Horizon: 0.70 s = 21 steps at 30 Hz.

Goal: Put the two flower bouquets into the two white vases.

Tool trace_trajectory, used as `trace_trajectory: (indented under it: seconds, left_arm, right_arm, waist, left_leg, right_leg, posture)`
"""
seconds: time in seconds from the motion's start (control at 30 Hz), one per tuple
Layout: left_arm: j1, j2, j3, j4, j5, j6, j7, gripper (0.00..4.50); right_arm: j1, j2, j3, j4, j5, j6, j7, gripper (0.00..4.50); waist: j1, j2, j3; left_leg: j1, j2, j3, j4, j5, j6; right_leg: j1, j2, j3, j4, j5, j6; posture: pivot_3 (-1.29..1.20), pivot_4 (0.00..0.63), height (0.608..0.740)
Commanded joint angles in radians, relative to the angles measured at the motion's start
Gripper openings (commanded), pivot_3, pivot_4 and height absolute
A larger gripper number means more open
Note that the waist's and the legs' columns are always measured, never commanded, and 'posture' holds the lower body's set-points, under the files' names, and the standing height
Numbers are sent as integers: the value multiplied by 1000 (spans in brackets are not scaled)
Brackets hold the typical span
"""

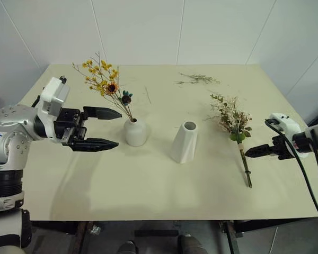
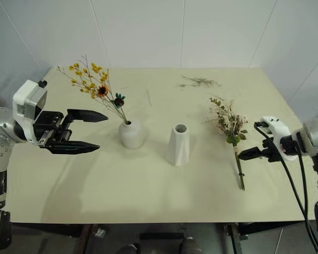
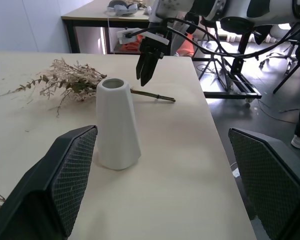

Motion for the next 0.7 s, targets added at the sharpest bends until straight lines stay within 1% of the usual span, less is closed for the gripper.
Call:
trace_trajectory:
  seconds: [0.03,0.17,0.23,0.33,0.43,0.6,0.67,0.7]
  left_arm:
    - [47,29,67,-66,-38,13,27,4486]
    - [108,28,99,-117,-64,24,60,4486]
    - [126,29,109,-132,-69,19,75,4486]
    - [135,34,116,-141,-72,13,85,4500]
    - [129,43,120,-139,-71,8,87,4500]
    - [122,47,115,-128,-71,0,88,4500]
    - [118,43,106,-125,-67,-5,89,4500]
    - [112,40,100,-120,-63,-9,89,4500]
  right_arm:
    - [-50,23,25,40,-14,24,-1,4500]
    - [-55,51,80,59,-38,-2,1,4500]
    - [-37,89,95,80,-73,-40,-38,4500]
    - [-24,128,105,105,-107,-76,-66,3900]
    - [-14,160,99,137,-147,-128,-100,2905]
    - [-10,192,74,159,-172,-166,-101,1075]
    - [5,197,42,144,-173,-183,-108,371]
    - [18,197,15,129,-173,-201,-117,99]
  waist:
    - [2,0,0]
    - [7,0,0]
    - [7,0,0]
    - [6,-4,-2]
    - [2,-5,-3]
    - [-2,-7,-4]
    - [-2,-7,-4]
    - [-2,-7,-4]
  left_leg:
    - [0,0,0,0,0,0]
    - [-1,0,0,-2,0,0]
    - [-1,0,0,-3,0,0]
    - [-1,0,0,-2,0,0]
    - [0,0,0,-1,0,0]
    - [2,0,0,3,0,0]
    - [2,0,0,3,1,0]
    - [2,0,0,3,1,0]
  right_leg:
    - [0,0,0,0,0,0]
    - [0,0,0,-3,0,0]
    - [0,0,0,-4,0,0]
    - [1,0,0,-4,0,0]
    - [2,0,0,-4,1,1]
    - [5,0,0,-4,5,1]
    - [5,0,0,-4,6,1]
    - [5,1,0,-4,6,1]
  posture:
    - [0,150,740]
    - [0,150,740]
    - [0,150,740]
    - [0,150,740]
    - [0,150,740]
    - [0,150,740]
    - [0,150,740]
    - [0,150,740]
